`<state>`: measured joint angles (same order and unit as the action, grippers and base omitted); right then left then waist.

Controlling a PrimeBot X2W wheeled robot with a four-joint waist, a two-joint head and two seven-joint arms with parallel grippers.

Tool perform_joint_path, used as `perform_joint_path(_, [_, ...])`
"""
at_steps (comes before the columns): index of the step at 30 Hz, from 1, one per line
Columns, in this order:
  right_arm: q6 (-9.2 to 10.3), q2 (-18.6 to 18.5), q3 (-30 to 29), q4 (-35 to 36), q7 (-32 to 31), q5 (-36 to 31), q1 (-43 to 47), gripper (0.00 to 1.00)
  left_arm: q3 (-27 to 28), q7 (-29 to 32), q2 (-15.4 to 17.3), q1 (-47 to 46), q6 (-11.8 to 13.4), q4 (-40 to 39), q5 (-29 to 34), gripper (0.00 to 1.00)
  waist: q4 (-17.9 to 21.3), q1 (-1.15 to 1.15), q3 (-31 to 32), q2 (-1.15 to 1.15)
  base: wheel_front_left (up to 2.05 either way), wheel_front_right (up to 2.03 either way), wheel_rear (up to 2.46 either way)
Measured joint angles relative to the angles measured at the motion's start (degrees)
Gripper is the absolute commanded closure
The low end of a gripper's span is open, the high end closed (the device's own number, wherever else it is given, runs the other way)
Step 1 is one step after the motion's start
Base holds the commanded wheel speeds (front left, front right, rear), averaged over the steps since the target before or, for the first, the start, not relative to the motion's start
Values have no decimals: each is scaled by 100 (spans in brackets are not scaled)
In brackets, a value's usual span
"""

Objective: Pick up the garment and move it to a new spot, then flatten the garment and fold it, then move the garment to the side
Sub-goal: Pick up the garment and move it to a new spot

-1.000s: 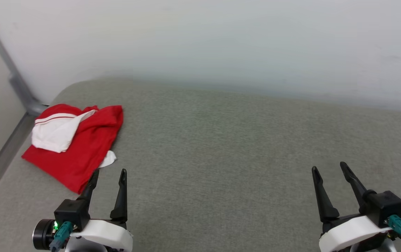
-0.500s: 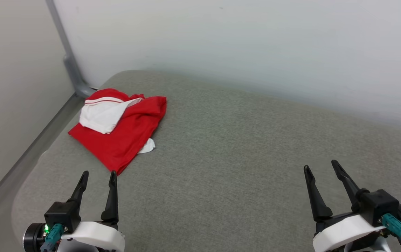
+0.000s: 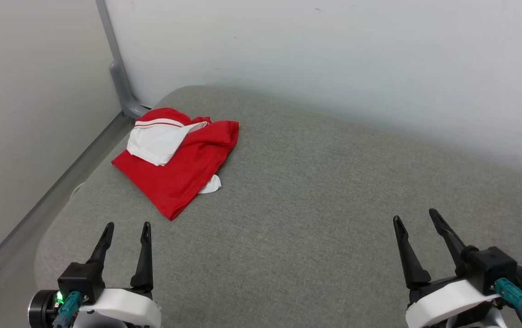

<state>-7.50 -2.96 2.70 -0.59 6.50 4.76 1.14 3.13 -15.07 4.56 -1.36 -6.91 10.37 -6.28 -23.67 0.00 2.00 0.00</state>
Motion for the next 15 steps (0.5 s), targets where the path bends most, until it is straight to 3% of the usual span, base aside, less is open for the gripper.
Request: perform_joint_path(15, [0, 0, -4, 159, -103, -91, -112, 0, -14, 0, 168, -500, -41, 299, -160, 0, 58, 0, -182, 0, 0, 0, 0])
